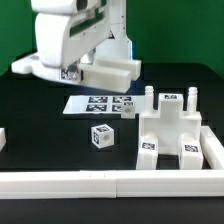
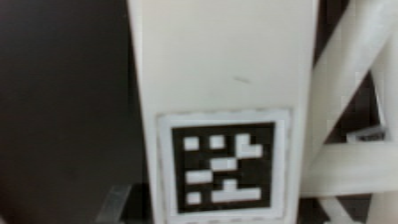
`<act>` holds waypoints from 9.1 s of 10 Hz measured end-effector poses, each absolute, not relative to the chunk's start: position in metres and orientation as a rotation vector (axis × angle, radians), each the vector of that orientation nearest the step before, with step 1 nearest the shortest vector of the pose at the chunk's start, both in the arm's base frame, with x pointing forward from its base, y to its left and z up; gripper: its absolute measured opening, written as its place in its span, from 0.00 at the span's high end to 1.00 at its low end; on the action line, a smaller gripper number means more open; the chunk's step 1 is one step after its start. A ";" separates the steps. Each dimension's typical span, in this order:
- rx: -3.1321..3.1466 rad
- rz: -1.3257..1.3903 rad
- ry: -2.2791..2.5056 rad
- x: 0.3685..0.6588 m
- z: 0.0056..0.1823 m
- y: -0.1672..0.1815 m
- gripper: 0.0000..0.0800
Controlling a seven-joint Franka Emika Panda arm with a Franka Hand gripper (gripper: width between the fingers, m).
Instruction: Assemble chair
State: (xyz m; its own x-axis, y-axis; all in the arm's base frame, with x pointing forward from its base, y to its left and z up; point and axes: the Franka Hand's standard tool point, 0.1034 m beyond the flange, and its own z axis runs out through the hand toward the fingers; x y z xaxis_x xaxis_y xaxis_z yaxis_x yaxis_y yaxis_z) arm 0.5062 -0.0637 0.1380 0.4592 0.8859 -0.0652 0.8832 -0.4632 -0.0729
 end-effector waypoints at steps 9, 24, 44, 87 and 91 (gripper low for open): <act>-3.090 0.190 -0.256 0.527 0.167 -0.043 0.64; -3.148 0.035 0.161 0.557 0.145 0.052 0.64; -3.103 -0.001 0.197 0.547 0.098 0.050 0.56; -3.032 -0.036 -0.676 0.387 0.011 0.021 0.19; -3.035 -0.035 -0.663 0.387 0.011 0.021 0.65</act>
Offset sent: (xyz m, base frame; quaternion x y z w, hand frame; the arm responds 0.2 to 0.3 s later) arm 0.0000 0.0000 0.0000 0.0000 0.0000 0.1296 0.9916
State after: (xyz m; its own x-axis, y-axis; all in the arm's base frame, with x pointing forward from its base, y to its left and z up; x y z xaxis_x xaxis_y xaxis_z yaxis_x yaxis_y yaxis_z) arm 0.3868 0.0211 0.0113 0.9086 0.4165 0.0297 0.4173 -0.9083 -0.0293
